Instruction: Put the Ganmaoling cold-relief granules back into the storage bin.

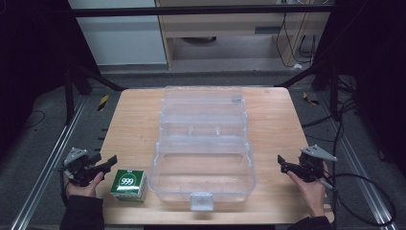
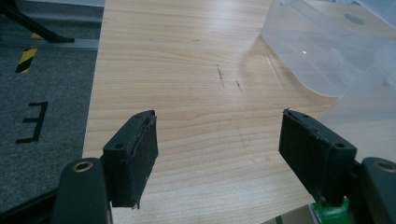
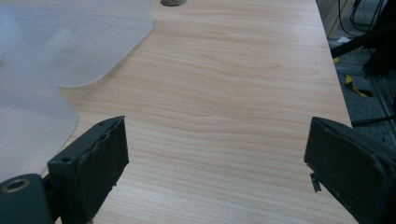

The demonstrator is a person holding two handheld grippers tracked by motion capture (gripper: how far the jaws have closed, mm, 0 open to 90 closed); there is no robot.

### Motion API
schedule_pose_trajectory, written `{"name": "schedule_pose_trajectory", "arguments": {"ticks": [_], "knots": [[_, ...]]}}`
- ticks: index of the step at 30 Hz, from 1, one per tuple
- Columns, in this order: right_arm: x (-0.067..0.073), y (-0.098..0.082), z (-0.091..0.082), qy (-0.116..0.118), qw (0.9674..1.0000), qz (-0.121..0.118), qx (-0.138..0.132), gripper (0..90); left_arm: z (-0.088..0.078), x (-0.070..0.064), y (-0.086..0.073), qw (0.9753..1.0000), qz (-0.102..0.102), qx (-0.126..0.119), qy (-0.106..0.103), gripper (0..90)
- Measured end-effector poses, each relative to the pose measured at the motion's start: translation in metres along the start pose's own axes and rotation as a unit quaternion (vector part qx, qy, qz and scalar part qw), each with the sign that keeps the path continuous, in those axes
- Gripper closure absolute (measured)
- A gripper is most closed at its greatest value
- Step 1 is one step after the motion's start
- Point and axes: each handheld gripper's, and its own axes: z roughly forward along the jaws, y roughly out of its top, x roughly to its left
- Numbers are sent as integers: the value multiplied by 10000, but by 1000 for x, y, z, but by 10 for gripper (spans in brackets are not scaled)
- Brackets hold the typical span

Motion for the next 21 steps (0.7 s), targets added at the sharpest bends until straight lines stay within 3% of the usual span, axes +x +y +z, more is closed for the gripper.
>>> {"name": "schedule_pose_trajectory", "arguments": {"ticks": [7,10,14,17,18,21], "knots": [[5,2,-3,73,9998,-157,-5,63,0,-1,12,9991,277,-3,-325,250],[6,1,-4,44,9998,-182,1,62,0,-4,18,9973,552,111,-469,242],[5,0,-6,29,9997,-249,3,57,0,-6,23,9953,687,161,-659,232],[4,-2,-7,26,9996,-287,23,55,-3,-9,32,9914,985,243,-827,219],[4,-2,-7,26,9996,-287,23,55,-3,-9,32,9914,985,243,-827,215],[3,-4,-7,6,9993,-381,51,52,-6,-11,40,9867,1245,350,-985,206]]}}
